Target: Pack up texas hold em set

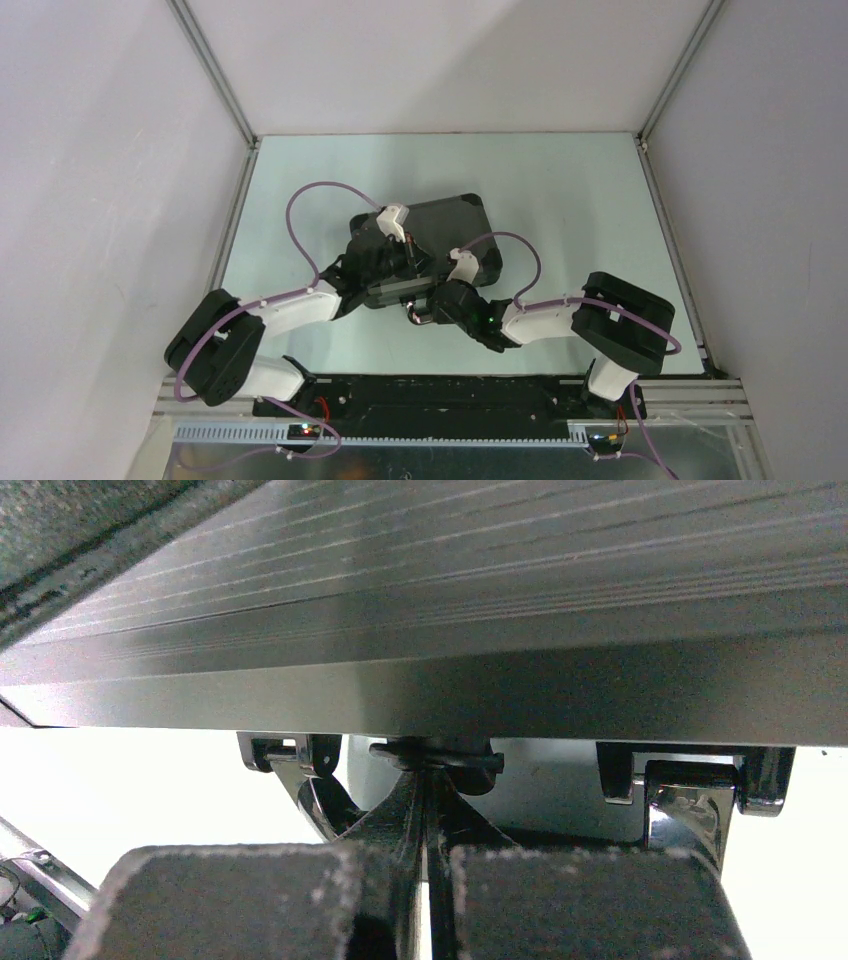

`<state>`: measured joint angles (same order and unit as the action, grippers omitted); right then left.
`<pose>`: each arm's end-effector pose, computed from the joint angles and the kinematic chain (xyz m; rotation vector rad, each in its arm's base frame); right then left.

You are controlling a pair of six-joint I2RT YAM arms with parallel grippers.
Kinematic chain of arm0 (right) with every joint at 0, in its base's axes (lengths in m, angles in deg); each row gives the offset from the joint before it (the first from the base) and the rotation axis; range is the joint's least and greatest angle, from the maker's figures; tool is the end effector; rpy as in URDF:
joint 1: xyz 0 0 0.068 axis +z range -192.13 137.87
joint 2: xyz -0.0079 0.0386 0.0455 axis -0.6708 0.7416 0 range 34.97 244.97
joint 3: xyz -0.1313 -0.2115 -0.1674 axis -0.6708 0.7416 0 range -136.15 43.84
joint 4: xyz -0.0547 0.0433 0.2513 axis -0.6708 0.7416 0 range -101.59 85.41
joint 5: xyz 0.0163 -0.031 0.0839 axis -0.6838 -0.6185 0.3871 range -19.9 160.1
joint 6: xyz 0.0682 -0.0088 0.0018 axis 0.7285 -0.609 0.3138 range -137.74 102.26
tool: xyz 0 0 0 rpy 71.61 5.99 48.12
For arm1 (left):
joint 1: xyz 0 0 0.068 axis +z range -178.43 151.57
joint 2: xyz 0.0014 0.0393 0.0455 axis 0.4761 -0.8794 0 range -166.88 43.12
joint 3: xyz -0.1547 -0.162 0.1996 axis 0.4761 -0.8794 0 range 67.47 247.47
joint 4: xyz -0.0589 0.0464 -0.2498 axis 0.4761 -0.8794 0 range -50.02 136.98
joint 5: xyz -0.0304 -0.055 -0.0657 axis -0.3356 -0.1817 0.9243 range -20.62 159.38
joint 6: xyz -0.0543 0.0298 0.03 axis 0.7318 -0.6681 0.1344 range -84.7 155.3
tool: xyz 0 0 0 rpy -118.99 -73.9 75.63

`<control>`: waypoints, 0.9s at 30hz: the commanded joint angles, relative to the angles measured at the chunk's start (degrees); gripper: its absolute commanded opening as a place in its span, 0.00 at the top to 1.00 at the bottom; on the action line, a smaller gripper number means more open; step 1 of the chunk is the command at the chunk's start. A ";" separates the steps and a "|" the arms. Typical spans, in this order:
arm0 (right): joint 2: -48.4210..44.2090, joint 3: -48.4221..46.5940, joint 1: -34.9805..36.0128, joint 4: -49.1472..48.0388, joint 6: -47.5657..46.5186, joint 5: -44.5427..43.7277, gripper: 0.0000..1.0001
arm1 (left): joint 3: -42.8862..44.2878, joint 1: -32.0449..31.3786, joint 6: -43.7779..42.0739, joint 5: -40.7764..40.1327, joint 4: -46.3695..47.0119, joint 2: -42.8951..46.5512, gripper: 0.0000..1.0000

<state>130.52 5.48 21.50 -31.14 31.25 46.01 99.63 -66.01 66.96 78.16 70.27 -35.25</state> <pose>0.1668 0.2855 0.1552 -0.0517 2.2368 0.6470 0.2264 -0.1849 0.2145 0.2136 2.0775 -0.9173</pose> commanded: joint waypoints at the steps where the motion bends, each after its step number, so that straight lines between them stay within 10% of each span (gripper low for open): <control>1: 2.67 0.64 -2.96 10.09 -0.66 -9.86 1.00 | -3.32 -0.02 -1.73 -1.02 -16.70 -3.73 1.00; 17: 1.36 2.97 -1.06 13.81 2.56 -12.51 1.00 | -1.88 0.03 -1.28 -1.56 -19.20 0.84 1.00; 27: 1.74 3.56 -1.46 10.88 1.66 -10.98 1.00 | 19.28 1.26 -5.87 -7.01 -36.12 7.80 1.00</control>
<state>130.30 5.91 22.31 -30.62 35.18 44.00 108.94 -65.81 64.88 74.12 44.34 -29.19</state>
